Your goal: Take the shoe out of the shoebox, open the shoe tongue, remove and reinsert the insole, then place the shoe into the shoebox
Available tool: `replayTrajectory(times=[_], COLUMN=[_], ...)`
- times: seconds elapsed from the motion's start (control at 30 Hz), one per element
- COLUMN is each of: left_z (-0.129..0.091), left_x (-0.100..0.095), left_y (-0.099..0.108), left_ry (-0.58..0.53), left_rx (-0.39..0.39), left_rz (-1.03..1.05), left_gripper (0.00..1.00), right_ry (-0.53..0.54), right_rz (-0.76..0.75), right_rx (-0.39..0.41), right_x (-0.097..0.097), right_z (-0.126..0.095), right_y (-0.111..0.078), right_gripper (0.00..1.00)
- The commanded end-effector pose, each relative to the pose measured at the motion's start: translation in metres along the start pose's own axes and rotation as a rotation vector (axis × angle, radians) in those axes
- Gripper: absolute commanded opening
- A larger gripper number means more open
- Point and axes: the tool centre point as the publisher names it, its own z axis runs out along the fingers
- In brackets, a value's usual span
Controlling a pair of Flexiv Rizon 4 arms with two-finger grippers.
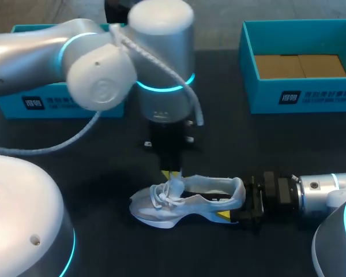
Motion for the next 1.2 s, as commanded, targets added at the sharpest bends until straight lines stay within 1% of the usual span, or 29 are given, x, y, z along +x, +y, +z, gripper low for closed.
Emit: replayTrajectory(times=[0.03,0.2,0.3,0.47,0.67,0.87,1.1,1.13,1.17,1.2], left_z=[0.003,0.013,0.018,0.034,0.049,0.068,0.076,0.075,0.075,0.073], left_x=[-0.04,-0.054,-0.061,-0.071,-0.077,-0.083,-0.091,-0.092,-0.093,-0.095], left_y=[0.008,0.008,0.008,0.008,0.009,0.009,0.007,0.007,0.007,0.007], left_ry=[0.209,0.246,0.267,0.303,0.341,0.339,0.335,0.339,0.34,0.347], left_rx=[0.0,-0.04,-0.051,-0.06,-0.066,-0.067,-0.058,-0.059,-0.059,-0.059], left_rz=[-0.004,-0.013,-0.018,-0.027,-0.011,-0.003,-0.009,-0.008,-0.008,-0.006], left_gripper=[0.0,0.0,0.0,0.0,0.0,0.0,0.0,0.05,0.13,0.28], right_ry=[-0.005,-0.005,-0.005,-0.005,-0.005,-0.005,-0.005,-0.005,-0.005,-0.005], right_rz=[0.0,0.0,0.0,0.0,0.0,0.0,0.0,0.0,0.0,0.0], right_rx=[0.003,0.003,0.003,0.003,0.003,0.003,0.003,0.003,0.003,0.003], right_x=[0.002,0.002,0.002,0.002,0.002,0.002,0.002,0.002,0.002,0.002], right_z=[0.001,0.001,0.001,0.001,0.001,0.001,0.001,0.001,0.001,0.001], right_y=[0.0,0.0,0.0,0.0,0.0,0.0,0.0,0.0,0.0,0.0], right_gripper=[0.0,0.0,0.0,0.0,0.0,0.0,0.0,0.0,0.0,0.0])
